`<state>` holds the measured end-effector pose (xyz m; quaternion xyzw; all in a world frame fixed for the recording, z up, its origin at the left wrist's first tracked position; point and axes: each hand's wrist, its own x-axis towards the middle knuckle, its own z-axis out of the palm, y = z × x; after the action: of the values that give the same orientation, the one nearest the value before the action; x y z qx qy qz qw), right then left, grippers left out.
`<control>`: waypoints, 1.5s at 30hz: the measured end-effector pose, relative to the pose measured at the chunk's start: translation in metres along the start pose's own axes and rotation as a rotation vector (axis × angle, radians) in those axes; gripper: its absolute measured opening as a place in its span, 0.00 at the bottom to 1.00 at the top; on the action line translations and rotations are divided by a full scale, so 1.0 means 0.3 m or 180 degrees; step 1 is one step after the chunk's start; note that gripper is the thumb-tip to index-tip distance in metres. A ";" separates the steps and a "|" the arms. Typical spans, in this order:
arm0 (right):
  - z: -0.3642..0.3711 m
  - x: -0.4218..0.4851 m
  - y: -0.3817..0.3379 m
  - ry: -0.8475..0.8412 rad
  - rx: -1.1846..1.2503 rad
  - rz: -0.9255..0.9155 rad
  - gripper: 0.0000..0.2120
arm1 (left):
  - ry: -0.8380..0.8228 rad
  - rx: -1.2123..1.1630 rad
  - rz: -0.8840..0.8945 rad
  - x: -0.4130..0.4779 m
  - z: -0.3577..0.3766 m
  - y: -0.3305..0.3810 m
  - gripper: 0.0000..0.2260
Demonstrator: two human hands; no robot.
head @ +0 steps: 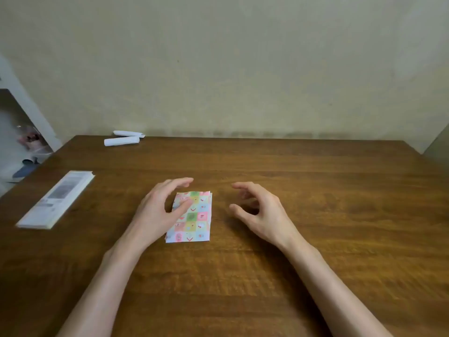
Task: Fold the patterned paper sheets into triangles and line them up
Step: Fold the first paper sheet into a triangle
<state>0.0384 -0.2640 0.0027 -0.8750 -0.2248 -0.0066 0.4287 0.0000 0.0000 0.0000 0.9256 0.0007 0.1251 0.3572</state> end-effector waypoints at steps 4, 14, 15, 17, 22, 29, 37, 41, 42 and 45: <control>0.015 0.014 0.001 0.0062 -0.0092 0.0028 0.18 | -0.0777 0.0306 -0.0267 0.040 -0.048 -0.015 0.27; 0.015 0.003 0.033 0.0335 -0.0213 0.0000 0.18 | -0.0845 0.0506 -0.0309 0.092 -0.026 -0.023 0.29; 0.015 0.004 0.033 0.0328 -0.0240 0.0007 0.18 | -0.0810 0.0501 -0.0330 0.094 -0.024 -0.025 0.29; 0.015 0.005 0.038 0.0313 -0.0263 0.0016 0.19 | -0.0701 0.0472 -0.0310 0.099 -0.020 -0.026 0.28; 0.018 0.004 0.051 0.0234 -0.0209 0.0114 0.19 | -0.0277 0.0288 0.0055 0.096 0.007 -0.022 0.21; 0.027 0.005 0.024 0.0145 0.0611 0.0204 0.21 | 0.0013 -0.1338 0.0022 0.088 -0.028 0.037 0.18; -0.004 -0.003 0.006 -0.0045 0.1880 0.0147 0.14 | -0.0126 -0.1991 0.0167 0.077 0.015 0.193 0.17; -0.070 -0.009 0.008 0.0382 0.1854 0.0381 0.07 | -0.0032 -0.1610 0.0266 0.091 0.062 0.214 0.22; -0.093 -0.010 0.010 0.0541 0.1713 0.0312 0.06 | 0.0003 -0.1475 0.0313 0.092 0.073 0.212 0.24; -0.155 -0.023 0.032 0.0935 0.1056 -0.0211 0.04 | 0.0104 -0.1265 0.0501 0.078 0.093 0.206 0.27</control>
<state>0.0445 -0.3068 0.0236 -0.7742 -0.1866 -0.1111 0.5945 0.0236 -0.0623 0.0265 0.8320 -0.0905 0.1654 0.5218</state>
